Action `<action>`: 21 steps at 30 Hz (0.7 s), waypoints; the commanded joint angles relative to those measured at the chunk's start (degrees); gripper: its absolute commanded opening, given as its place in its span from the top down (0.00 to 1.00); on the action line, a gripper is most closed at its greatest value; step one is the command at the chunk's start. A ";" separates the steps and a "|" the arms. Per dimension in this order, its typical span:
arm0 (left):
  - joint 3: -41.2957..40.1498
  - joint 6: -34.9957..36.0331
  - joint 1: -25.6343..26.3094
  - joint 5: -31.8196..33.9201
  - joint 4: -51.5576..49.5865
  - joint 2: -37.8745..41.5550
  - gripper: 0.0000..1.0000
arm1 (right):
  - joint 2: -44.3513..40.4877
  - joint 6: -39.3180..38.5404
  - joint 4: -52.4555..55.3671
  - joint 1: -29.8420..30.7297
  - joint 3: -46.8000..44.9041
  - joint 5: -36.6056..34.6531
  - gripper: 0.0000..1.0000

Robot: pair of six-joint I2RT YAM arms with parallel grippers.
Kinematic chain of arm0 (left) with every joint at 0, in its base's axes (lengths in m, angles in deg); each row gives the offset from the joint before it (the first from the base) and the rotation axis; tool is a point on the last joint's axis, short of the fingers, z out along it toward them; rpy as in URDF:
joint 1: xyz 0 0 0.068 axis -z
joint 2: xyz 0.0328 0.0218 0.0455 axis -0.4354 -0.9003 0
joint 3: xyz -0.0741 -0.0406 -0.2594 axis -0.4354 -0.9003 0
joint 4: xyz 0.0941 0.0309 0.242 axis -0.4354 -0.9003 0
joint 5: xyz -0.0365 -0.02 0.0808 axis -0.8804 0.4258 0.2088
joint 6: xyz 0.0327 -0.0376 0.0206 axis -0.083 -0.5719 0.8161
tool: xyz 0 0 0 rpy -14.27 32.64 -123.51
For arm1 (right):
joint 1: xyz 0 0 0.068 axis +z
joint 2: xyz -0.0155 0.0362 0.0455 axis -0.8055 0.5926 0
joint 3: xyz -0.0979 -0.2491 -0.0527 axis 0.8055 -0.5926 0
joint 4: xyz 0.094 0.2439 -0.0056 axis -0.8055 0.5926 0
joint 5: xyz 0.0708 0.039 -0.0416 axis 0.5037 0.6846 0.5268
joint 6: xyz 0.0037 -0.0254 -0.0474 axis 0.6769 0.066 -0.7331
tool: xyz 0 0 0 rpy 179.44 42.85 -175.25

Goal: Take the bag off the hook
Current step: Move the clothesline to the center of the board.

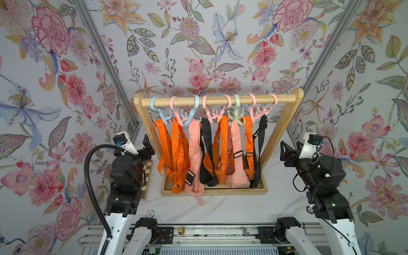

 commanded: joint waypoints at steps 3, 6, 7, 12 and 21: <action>3.12 2.87 0.41 -5.27 -1.88 -2.80 0.13 | 3.38 -0.46 -2.39 0.90 1.16 9.85 0.37; 4.52 3.62 0.50 -6.58 -2.42 -5.15 0.16 | 5.07 0.00 -3.67 1.64 1.60 11.95 0.37; 4.67 3.70 0.46 -6.75 -2.26 -5.59 0.16 | 5.57 0.15 -3.99 1.94 1.69 11.89 0.37; 5.09 3.02 1.27 -8.86 -0.19 -7.72 0.17 | 7.50 -0.17 -5.85 2.74 1.53 9.66 0.45; 6.20 2.88 4.26 -8.55 -2.51 -7.75 0.17 | 11.06 -1.12 -9.56 2.86 1.60 7.92 0.69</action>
